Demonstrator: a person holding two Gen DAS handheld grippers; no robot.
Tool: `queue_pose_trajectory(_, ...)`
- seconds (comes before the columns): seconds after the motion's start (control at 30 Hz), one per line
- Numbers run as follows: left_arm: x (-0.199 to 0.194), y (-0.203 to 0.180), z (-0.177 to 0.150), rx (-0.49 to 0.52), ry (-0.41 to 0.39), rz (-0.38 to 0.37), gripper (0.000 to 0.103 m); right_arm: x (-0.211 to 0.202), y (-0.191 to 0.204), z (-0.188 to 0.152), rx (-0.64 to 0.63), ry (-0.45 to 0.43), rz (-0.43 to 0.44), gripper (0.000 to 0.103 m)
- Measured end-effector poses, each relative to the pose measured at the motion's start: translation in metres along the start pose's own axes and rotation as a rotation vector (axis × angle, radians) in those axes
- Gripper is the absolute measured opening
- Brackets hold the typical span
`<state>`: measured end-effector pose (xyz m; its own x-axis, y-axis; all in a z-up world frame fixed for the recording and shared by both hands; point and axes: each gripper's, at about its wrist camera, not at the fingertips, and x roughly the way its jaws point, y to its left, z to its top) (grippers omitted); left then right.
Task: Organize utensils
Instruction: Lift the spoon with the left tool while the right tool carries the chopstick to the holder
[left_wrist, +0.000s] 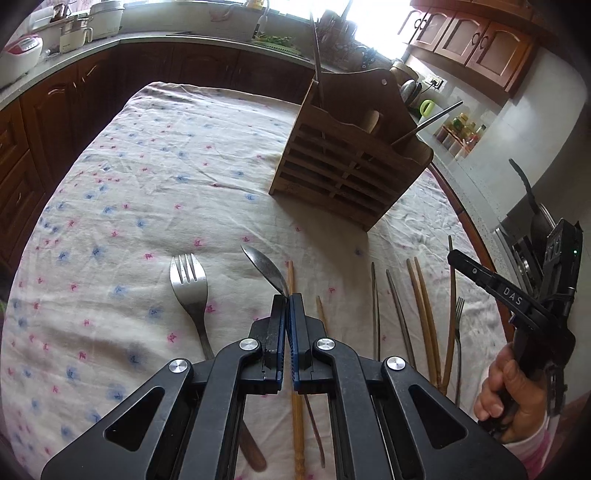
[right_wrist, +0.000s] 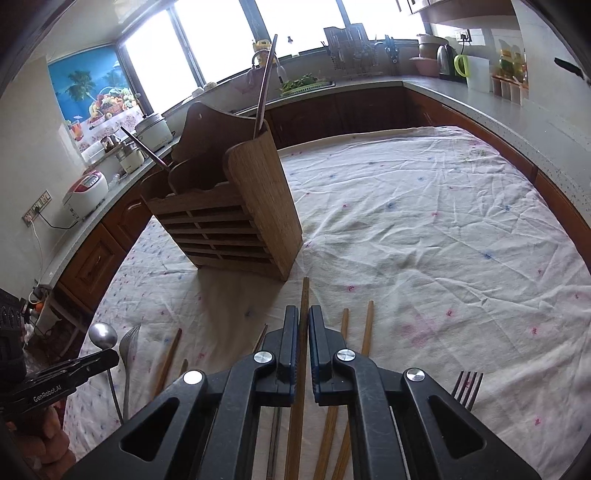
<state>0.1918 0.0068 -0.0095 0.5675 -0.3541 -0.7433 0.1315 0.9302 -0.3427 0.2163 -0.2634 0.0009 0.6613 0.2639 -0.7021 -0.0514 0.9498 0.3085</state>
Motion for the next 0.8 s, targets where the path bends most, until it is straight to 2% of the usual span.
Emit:
queue_pose_trajectory(0.33,-0.04,-0.009,0.001,0.023,-0.083,-0.03,0.002,-0.056,0.014,0.006,0.003,-0.094,0.069,0.005)
queue_pose_trajectory(0.8,-0.079,-0.013,0.009,0.03,-0.175,-0.048,0.002,-0.112,0.021,0.022,0.005,-0.251,0.099,0.005)
